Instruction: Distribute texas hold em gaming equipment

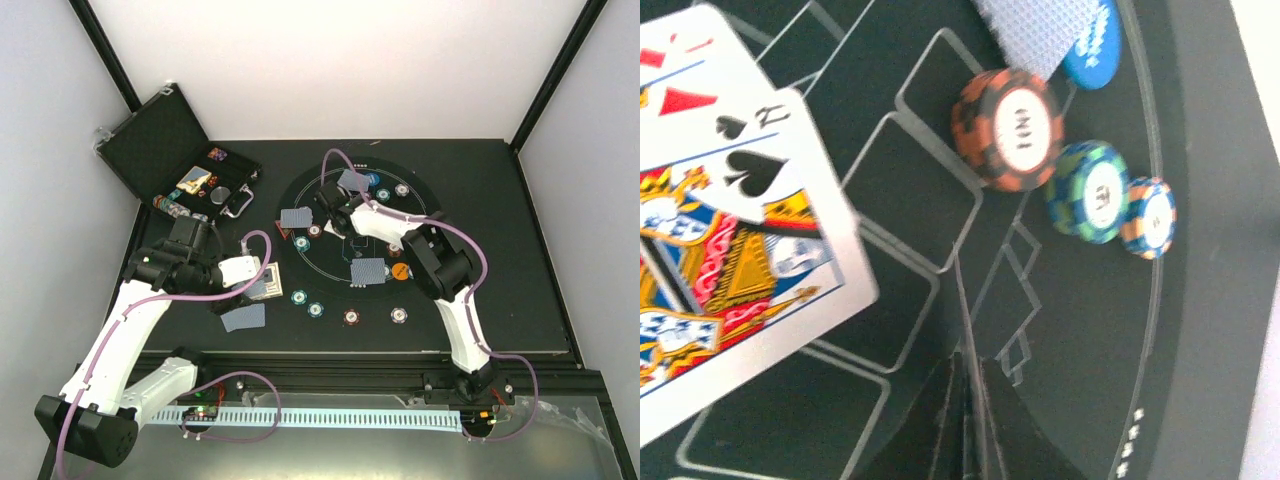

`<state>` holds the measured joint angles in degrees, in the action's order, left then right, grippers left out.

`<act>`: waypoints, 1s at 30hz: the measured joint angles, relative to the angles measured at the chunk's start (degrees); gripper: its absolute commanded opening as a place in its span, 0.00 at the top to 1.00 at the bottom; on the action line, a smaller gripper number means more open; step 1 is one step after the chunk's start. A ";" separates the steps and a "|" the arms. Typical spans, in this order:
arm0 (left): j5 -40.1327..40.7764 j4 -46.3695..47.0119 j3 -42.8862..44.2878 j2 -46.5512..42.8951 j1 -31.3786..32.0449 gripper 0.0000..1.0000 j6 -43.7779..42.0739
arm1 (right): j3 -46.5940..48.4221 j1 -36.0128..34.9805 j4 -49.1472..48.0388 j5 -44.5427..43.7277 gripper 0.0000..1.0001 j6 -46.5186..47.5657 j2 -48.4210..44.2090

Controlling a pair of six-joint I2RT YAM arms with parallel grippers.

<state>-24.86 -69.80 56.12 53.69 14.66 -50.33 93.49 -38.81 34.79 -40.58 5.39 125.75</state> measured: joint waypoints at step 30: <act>0.00 -0.02 0.00 -0.02 0.00 0.98 0.00 | -13.66 -2.89 -0.98 28.15 0.00 -18.71 -26.32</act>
<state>-24.86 -69.82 56.12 53.67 14.66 -50.33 79.83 -41.69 33.80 -12.43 -13.32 99.44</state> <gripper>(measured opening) 0.650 0.994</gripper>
